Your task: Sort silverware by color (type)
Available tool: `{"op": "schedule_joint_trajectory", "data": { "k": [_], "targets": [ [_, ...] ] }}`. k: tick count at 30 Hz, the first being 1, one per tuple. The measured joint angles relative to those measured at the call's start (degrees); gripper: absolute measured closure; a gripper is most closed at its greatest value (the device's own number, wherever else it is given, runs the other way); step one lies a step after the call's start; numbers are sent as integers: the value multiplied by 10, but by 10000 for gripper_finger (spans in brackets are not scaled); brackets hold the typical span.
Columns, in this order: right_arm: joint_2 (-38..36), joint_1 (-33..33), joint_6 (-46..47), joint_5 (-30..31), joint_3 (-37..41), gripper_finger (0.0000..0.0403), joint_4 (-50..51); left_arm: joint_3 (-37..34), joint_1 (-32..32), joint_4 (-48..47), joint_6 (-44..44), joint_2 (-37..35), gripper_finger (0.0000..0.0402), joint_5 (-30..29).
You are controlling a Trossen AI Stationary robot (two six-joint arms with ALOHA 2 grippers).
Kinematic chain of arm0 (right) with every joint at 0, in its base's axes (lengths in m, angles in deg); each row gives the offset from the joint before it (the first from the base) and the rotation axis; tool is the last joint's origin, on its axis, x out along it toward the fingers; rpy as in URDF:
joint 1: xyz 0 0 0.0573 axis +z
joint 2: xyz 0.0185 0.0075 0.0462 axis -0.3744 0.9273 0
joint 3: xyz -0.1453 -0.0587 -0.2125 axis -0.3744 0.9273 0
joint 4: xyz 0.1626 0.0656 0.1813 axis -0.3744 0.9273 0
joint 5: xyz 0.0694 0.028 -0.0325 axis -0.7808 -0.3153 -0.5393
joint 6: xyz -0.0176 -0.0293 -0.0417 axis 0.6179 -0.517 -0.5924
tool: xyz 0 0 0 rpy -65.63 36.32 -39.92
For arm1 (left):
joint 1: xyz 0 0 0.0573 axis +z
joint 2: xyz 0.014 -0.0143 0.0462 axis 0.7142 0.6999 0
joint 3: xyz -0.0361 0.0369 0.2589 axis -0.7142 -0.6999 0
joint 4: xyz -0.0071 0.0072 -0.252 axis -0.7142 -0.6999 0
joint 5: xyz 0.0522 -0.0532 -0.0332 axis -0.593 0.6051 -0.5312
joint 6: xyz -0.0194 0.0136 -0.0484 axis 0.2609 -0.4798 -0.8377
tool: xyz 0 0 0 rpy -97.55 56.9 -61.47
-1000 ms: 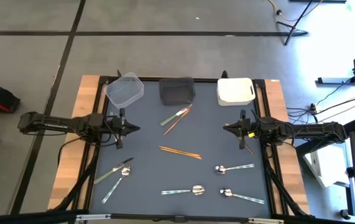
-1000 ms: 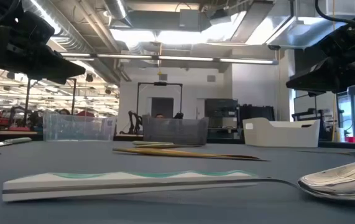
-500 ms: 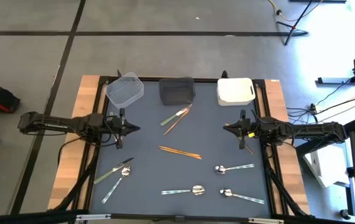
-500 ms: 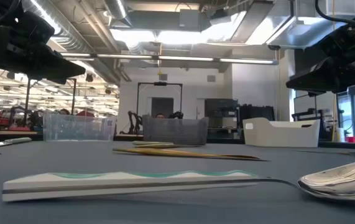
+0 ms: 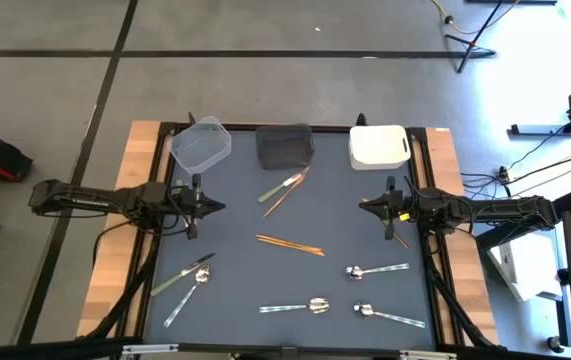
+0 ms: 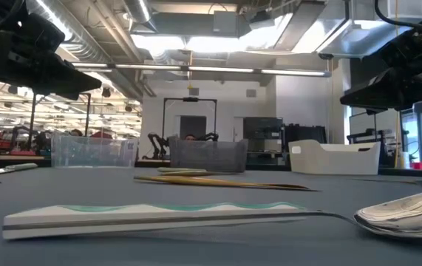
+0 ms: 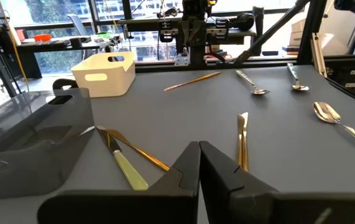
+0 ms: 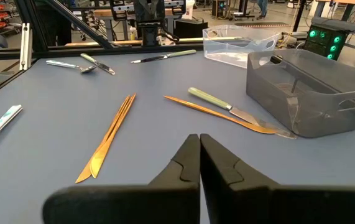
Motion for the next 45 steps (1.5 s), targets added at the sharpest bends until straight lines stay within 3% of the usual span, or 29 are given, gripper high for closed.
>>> {"op": "schedule_joint_trajectory", "data": {
  "k": [8, 15, 17, 24, 29, 33, 38, 42, 45],
  "targets": [
    [0, 0, 0, 0, 0, 403, 0, 0, 0, 23, 1, 0, 401, -64],
    [0, 0, -1, 3, 0, 403, -3, 0, 0, 185, 3, 0, 401, -72],
    [0, 0, -14, 38, 1, 403, -20, 0, 0, 236, 4, 0, 401, -73],
    [0, 0, 100, 22, 1, 403, -94, 0, 26, 301, 4, 3, 401, -73],
    [0, -1, 94, 147, -5, 403, -180, 1, 50, 362, 4, 32, 401, -70],
    [15, -1, 95, 186, -85, 403, -75, 0, 57, 361, 4, 57, 401, -37],
    [81, -1, 167, 245, -238, 403, 193, 0, 57, 348, -13, 80, 401, -29],
    [134, -1, 260, 250, -337, 403, 393, 0, 57, 345, -16, 88, 401, -22],
    [168, -1, 329, 237, -370, 403, 493, 0, 57, 346, -16, 88, 401, -24]
  ]
}}
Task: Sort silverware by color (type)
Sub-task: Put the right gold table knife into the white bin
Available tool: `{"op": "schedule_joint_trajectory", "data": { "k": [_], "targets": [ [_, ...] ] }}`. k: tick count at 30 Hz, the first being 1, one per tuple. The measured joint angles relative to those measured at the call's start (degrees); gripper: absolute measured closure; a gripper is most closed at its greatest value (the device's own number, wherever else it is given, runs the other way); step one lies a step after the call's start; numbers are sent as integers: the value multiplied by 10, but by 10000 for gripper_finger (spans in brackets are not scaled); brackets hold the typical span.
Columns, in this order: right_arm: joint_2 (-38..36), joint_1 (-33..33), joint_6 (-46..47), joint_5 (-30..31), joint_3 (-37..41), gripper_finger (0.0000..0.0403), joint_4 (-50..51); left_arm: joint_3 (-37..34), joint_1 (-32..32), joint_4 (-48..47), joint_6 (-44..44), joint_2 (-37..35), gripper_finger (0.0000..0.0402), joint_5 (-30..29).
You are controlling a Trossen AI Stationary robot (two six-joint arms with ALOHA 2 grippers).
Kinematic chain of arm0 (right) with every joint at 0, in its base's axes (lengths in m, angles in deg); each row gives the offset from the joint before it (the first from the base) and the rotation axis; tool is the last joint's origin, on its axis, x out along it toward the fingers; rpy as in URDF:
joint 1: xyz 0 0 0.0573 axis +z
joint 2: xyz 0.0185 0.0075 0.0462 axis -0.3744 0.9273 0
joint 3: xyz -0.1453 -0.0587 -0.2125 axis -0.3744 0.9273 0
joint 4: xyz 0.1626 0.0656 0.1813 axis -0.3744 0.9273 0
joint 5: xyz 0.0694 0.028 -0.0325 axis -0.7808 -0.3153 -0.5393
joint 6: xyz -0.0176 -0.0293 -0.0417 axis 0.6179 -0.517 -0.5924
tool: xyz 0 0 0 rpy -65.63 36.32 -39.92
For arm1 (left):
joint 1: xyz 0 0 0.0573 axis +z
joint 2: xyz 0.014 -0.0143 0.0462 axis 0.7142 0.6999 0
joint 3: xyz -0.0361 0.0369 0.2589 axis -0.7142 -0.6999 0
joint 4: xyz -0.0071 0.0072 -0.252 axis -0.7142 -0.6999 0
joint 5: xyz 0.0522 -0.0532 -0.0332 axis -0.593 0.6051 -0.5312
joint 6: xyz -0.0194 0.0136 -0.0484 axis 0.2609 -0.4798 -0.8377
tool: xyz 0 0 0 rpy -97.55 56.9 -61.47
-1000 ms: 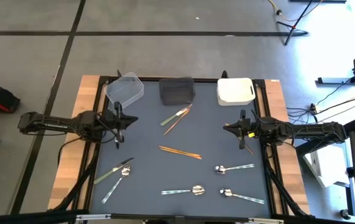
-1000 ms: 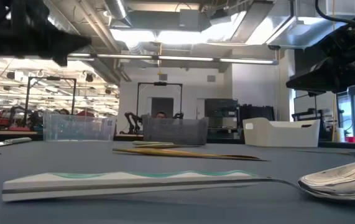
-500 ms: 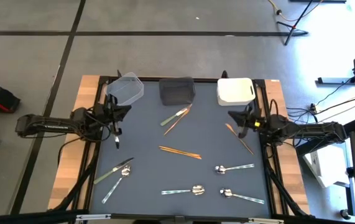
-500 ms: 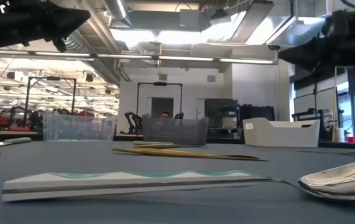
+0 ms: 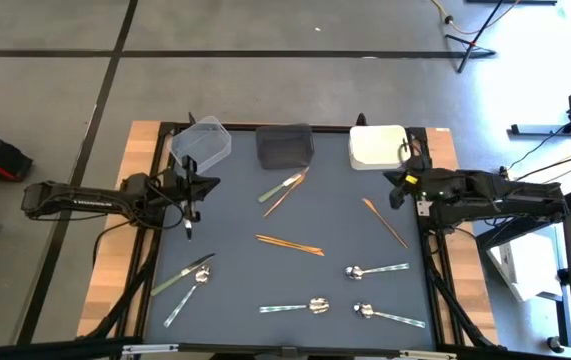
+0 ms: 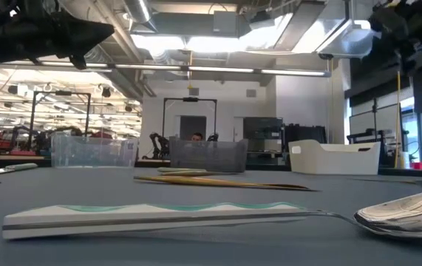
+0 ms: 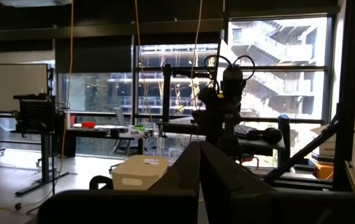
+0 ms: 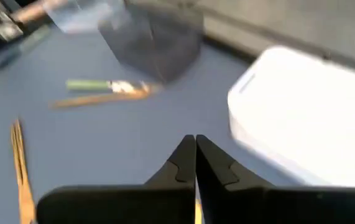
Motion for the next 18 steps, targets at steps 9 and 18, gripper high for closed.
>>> {"op": "schedule_joint_trajectory", "data": {
  "k": [9, 18],
  "targets": [
    [85, 0, 101, -111, -8, 389, 119, 0, 0, 5, 4, 0, 401, -5],
    [219, 0, 107, -167, -8, 264, 149, 0, 0, 20, 5, 0, 401, -6]
  ]
}}
